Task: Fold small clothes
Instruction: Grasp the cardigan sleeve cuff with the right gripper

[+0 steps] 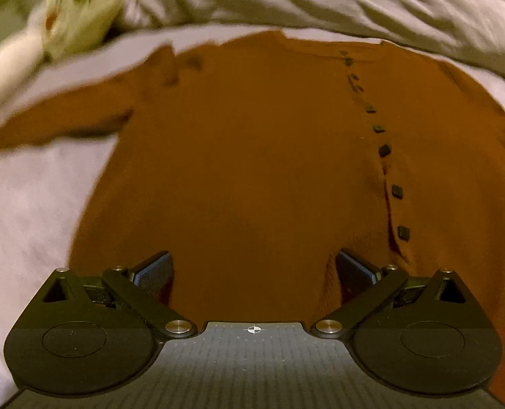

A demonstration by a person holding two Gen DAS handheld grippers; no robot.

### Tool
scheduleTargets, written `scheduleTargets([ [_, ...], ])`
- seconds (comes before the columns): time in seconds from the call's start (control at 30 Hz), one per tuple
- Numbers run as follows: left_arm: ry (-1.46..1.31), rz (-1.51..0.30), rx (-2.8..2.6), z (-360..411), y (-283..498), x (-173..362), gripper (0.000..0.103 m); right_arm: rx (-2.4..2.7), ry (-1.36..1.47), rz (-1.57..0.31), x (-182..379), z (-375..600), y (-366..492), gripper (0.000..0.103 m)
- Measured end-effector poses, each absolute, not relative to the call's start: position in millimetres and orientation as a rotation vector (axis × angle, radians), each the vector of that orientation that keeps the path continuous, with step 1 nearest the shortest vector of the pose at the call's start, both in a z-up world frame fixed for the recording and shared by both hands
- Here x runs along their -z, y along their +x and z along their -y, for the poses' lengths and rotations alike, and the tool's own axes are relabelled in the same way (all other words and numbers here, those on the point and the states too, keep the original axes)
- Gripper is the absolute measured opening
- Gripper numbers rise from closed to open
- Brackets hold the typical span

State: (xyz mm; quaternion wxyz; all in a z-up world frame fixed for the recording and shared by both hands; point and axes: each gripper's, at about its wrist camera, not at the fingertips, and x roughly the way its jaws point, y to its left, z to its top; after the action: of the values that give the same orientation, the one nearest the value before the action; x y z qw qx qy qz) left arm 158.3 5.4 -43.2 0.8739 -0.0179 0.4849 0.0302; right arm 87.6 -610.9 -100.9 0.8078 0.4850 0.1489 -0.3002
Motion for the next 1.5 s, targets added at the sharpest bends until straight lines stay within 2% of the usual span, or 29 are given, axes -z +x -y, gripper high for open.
scheduleTargets([
  [0.03, -0.106, -1.034, -0.057, -13, 160, 46, 0.103, 0.648, 1.024, -0.333, 97, 613, 90, 0.02],
  [0.1, -0.18, -1.043, -0.049, -24, 160, 49, 0.103, 0.651, 1.0, -0.342, 88, 611, 90, 0.019],
  [0.27, -0.12, -1.021, -0.021, -19, 154, 50, 0.103, 0.565, 0.859, -0.321, 50, 575, 100, 0.014],
  [0.53, -0.126, -0.996, 0.0, -20, 152, 52, 0.103, 0.014, 0.498, -0.316, -31, 392, 174, 0.013],
  [0.57, -0.123, -0.995, 0.005, -21, 151, 51, 0.103, -0.033, 0.493, -0.335, -31, 375, 180, 0.015],
  [0.67, -0.119, -0.987, 0.013, -21, 149, 51, 0.103, -0.07, 0.57, -0.362, -16, 347, 188, 0.034],
  [0.73, -0.097, -0.988, 0.021, -20, 149, 51, 0.103, 0.011, 0.625, -0.375, 2, 357, 185, 0.047],
  [1.0, -0.118, -0.968, -0.017, -17, 144, 52, 0.103, 0.552, 0.808, -0.384, 55, 508, 93, 0.047],
  [1.17, -0.118, -0.978, -0.071, -11, 143, 48, 0.103, 0.636, 0.987, -0.388, 88, 577, 62, 0.047],
  [1.23, -0.104, -0.986, -0.081, -9, 145, 45, 0.103, 0.627, 1.085, -0.353, 104, 593, 54, 0.039],
  [1.4, -0.046, -0.971, -0.086, -6, 143, 38, 0.103, 0.612, 1.168, -0.258, 114, 607, 61, 0.035],
  [1.5, -0.057, -0.972, -0.087, -10, 143, 37, 0.103, 0.624, 1.177, -0.265, 114, 611, 70, 0.021],
])
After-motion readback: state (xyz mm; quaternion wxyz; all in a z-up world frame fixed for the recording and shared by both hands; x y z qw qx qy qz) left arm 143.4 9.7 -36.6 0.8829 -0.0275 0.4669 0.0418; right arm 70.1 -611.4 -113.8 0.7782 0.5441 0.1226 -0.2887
